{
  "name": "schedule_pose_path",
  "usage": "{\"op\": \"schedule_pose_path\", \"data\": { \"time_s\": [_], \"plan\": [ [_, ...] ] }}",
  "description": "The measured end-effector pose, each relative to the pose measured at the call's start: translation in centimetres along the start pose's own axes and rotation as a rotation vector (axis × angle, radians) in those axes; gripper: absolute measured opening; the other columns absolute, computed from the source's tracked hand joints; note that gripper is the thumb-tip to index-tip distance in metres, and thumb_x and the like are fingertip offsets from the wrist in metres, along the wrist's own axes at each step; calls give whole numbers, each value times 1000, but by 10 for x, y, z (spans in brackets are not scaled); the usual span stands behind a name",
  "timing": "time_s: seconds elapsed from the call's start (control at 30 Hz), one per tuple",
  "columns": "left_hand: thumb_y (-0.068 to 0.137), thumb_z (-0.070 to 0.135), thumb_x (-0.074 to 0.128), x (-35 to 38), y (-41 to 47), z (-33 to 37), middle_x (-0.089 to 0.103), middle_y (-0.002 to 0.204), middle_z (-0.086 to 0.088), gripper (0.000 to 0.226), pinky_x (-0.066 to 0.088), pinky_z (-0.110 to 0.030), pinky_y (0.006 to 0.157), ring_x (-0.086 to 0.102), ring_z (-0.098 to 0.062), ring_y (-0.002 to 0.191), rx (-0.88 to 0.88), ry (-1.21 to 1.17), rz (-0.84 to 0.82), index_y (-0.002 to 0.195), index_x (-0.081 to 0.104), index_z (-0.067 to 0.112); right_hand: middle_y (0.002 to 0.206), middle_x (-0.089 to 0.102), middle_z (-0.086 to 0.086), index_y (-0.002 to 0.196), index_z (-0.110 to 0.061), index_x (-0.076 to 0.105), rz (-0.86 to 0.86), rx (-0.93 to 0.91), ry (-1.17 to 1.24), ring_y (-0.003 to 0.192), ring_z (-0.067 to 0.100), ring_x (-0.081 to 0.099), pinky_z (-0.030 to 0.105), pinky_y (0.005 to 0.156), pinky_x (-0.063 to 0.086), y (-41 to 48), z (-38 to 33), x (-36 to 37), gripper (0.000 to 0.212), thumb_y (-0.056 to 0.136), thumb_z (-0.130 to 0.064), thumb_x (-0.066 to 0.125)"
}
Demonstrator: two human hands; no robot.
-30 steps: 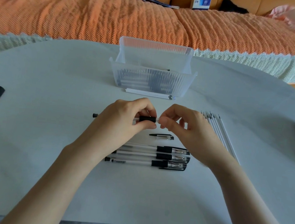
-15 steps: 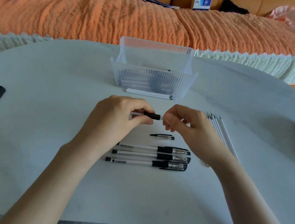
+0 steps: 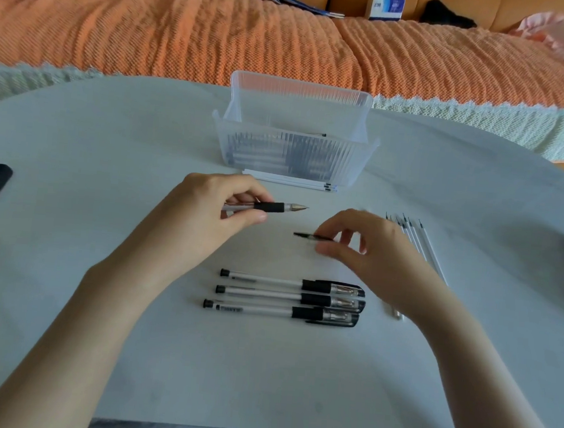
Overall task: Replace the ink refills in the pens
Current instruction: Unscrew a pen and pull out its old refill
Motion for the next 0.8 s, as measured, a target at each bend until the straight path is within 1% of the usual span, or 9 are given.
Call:
{"op": "schedule_pose_path", "data": {
  "time_s": [0.07, 0.13, 0.23, 0.3, 0.43, 0.57, 0.67, 0.73, 0.8],
  "plan": [
    [80, 24, 71, 1, 0, 0, 66, 81, 18, 15, 40, -3, 73, 59, 7, 85, 1, 7, -15, 88, 67, 36, 77, 65, -15, 90, -26, 67, 61, 24, 54, 72, -3, 54, 8, 66, 38, 0, 1, -10, 6, 88, -24, 61],
    [80, 27, 70, 1, -1, 0, 67, 81, 19, 14, 46, -13, 78, 61, 5, 84, -1, 3, -18, 87, 68, 38, 74, 66, -12, 91, -22, 68, 88, 29, 87, 66, -3, 53, 9, 63, 39, 0, -1, -16, 10, 91, -21, 57],
    [79, 29, 71, -1, -2, 3, 69, 83, 21, 14, 50, -25, 83, 62, 4, 85, 5, 0, -10, 88, 69, 40, 72, 64, -8, 91, -18, 68, 103, 30, 107, 62, 1, 49, 11, 62, 37, -1, -3, -18, 15, 93, -22, 54],
    [78, 30, 71, 0, -2, 4, 69, 84, 21, 14, 51, -27, 84, 62, 4, 85, 1, -7, -12, 88, 70, 40, 72, 63, -7, 90, -18, 68, 106, 29, 114, 62, 1, 49, 11, 62, 37, -1, -5, -18, 17, 94, -22, 52],
    [79, 27, 71, 3, -1, 7, 69, 87, 22, 16, 49, -24, 84, 61, 5, 85, 5, -5, -32, 89, 71, 39, 73, 62, -9, 89, -20, 67, 102, 13, 119, 65, -8, 52, 8, 62, 37, -1, -11, -18, 16, 94, -20, 53],
    [79, 24, 71, 11, -1, 12, 69, 84, 19, 15, 49, -24, 80, 60, 4, 81, 32, -28, -63, 90, 72, 35, 71, 60, -13, 86, -24, 66, 96, -9, 138, 65, -5, 52, 11, 61, 38, -1, -15, -14, 12, 92, -21, 56],
    [79, 19, 71, 17, -2, 17, 68, 76, 15, 14, 49, -24, 74, 60, 0, 72, 55, -52, -79, 87, 74, 30, 71, 61, -11, 87, -20, 68, 93, -32, 153, 64, -2, 52, 11, 60, 38, 0, -17, -10, 11, 90, -18, 58],
    [79, 14, 71, 17, -2, 17, 68, 72, 11, 14, 47, -20, 69, 60, -6, 66, 51, -87, -66, 83, 74, 27, 70, 61, -9, 85, -18, 70, 119, -34, 174, 64, 2, 51, 13, 59, 38, 0, -17, -11, 12, 89, -17, 59],
    [79, 9, 69, 18, -2, 16, 67, 71, 12, 14, 43, -11, 63, 59, -6, 62, 43, -110, -64, 80, 74, 22, 69, 61, -8, 84, -16, 71, 146, -42, 196, 63, 4, 50, 15, 59, 38, 0, -15, -14, 12, 89, -15, 60]
  ]
}}
Point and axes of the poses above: each hand's wrist, its own y-axis towards the middle knuckle, its own x-axis out of the palm, z = x × y, the point moved 9 cm from there along y, towards the middle knuckle
